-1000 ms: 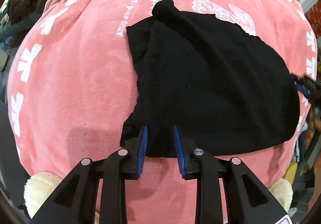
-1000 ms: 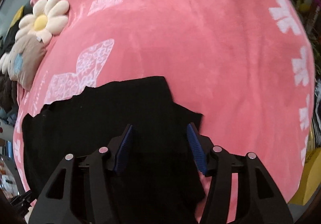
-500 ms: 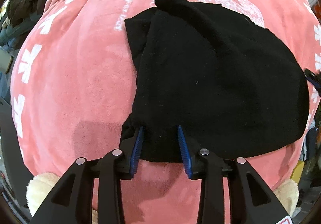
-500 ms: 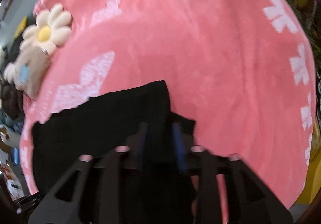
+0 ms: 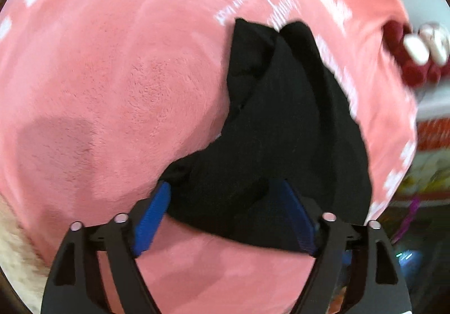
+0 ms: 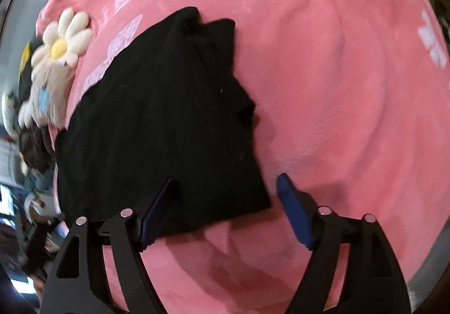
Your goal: Fold small clothes
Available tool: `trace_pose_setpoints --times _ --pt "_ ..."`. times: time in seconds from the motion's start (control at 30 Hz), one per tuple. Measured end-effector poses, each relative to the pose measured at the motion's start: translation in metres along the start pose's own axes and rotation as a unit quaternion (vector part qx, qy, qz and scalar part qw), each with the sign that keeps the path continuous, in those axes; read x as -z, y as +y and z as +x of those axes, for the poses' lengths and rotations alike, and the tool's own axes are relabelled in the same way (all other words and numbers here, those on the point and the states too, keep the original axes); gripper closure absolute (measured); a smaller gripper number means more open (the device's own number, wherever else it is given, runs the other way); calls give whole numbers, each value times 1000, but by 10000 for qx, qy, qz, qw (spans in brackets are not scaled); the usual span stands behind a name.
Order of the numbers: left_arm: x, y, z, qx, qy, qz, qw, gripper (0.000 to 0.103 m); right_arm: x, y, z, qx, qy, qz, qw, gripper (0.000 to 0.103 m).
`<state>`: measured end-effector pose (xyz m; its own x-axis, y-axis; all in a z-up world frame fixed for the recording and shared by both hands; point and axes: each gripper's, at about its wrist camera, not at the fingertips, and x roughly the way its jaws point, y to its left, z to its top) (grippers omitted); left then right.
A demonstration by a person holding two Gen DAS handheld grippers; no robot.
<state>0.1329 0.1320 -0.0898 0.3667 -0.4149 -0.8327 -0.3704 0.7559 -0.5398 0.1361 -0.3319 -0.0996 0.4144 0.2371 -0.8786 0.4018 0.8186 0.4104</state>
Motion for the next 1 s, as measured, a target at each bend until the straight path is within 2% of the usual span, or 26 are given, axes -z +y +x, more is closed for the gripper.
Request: trace_pose_setpoints --times 0.03,0.07,0.1,0.13,0.17,0.2,0.27,0.33,0.4,0.43,0.47,0.5,0.53,0.57,0.67,0.7,0.73,0.77,0.8,0.87,0.93,0.97,1.0 --pt "-1 -1 0 0 -51 -12 10000 26 -1 2 0 -66 -108 60 9999 36" --pt "-2 -4 1 -24 -59 55 10000 34 -2 6 0 -133 -123 33 9998 46" --pt "-3 -12 4 -155 8 305 9994 47 -5 10 -1 -234 -85 11 9997 80" --pt "-4 -17 5 -267 85 487 9984 83 -10 15 -3 -419 10 50 9991 90" --pt "-5 -23 5 -243 219 626 9975 96 -14 20 -10 -520 -6 19 9986 91" --pt "-9 -26 -2 -82 323 604 9976 96 -18 29 -25 -637 -119 -141 9978 92" --pt "-12 -29 -24 164 235 531 9982 96 -19 42 -59 -770 -291 -409 9958 92" --pt "-11 -29 -49 209 202 626 9976 96 -12 45 -79 -627 -363 -673 9951 93" --pt "-8 -19 -57 -216 198 714 9970 98 4 35 -67 -248 -19 -851 9961 93" --pt "-8 -12 -51 -308 320 689 9966 98 11 27 -52 -59 243 -879 9958 92" --pt "-4 -4 -39 -507 550 661 9950 98 25 14 -27 343 691 -870 9932 92" --pt "1 4 -23 -831 786 647 9913 98 34 5 -17 586 827 -845 9913 89" --pt "4 6 -18 -972 803 684 9897 97 36 2 -18 555 747 -760 9928 84" --pt "5 2 -21 -1001 690 749 9898 96 37 -1 -32 490 435 -553 9963 84" --pt "5 -28 -47 -1254 -8 1216 9846 93 26 18 -71 525 -378 -724 9953 83" --pt "3 -44 -59 -1309 -389 1431 9802 89 21 27 -76 450 -490 -842 9942 83" --pt "3 -55 -66 -1292 -592 1556 9775 74 15 39 -79 314 -533 -993 9931 83" --pt "0 -72 -71 -1286 -836 1707 9733 63 6 57 -77 102 -519 -1200 9914 83" --pt "-3 -84 -72 -1207 -935 1830 9712 62 -1 70 -71 -21 -472 -1363 9895 83" --pt "-10 -102 -65 -1122 -895 2113 9668 58 -17 97 -56 91 -439 -1762 9833 83" --pt "-30 -121 -44 -1179 -743 2302 9631 53 -35 108 -46 155 -490 -1771 9829 82" --pt "-37 -123 -37 -1160 -687 2298 9639 48 -49 107 -41 157 -579 -1651 9844 79" --pt "-50 -127 -28 -1147 -565 2268 9655 48 -55 103 -38 196 -609 -1566 9856 67"
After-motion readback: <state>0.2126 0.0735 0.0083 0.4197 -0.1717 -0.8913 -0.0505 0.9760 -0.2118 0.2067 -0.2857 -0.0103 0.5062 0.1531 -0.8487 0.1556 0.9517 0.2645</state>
